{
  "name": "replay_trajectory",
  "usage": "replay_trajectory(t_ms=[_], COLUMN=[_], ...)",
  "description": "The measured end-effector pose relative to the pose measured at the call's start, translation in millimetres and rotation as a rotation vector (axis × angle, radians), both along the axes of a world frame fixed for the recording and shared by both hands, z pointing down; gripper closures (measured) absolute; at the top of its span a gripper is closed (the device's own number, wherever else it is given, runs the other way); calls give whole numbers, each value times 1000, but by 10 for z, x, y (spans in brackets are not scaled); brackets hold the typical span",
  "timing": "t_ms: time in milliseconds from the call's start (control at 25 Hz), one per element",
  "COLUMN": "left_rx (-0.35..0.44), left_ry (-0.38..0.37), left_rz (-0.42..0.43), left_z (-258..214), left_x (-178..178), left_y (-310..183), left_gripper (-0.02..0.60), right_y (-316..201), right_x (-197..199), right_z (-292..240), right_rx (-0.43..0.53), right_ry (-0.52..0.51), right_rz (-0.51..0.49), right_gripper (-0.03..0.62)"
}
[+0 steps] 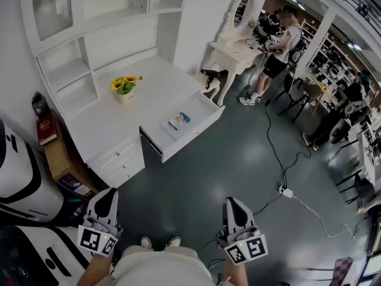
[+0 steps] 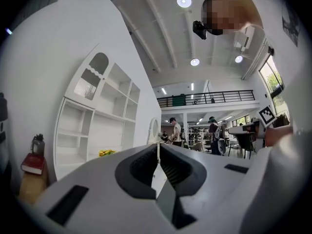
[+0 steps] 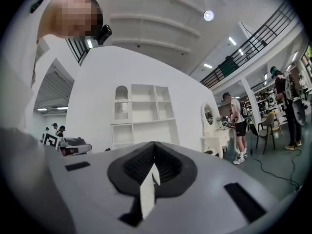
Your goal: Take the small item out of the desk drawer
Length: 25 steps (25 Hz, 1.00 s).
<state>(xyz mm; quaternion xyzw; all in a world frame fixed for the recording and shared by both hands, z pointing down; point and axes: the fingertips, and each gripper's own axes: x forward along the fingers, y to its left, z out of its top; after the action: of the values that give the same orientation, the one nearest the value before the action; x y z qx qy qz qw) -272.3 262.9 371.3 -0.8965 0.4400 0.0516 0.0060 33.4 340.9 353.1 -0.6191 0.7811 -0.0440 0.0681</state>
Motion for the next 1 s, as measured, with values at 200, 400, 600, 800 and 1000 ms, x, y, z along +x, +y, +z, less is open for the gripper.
replay_trajectory(t_ms=[200,400,600,800,1000], left_rx=[-2,-34,-64,-98,-114], left_ry=[3,19,-2,-45,-61], left_rz=[-9,-7,-30,-30,-41], left_z=[-27,31,121,257,314], left_x=[77,215,394,589,693], left_y=[-83,-182,-230,-174,-342], left_gripper=[512,255,78,52,52], right_y=[-15,-62,-86,-61,-220], right_x=[108,272,476,728,857], right_z=[-7,9,65,212,335], right_rx=[0,-2,3,-7,-40], right_ry=[6,2,-12,-56,-76], right_rz=[5,9,3,-3,-5], right_gripper=[585,585,585,585,585])
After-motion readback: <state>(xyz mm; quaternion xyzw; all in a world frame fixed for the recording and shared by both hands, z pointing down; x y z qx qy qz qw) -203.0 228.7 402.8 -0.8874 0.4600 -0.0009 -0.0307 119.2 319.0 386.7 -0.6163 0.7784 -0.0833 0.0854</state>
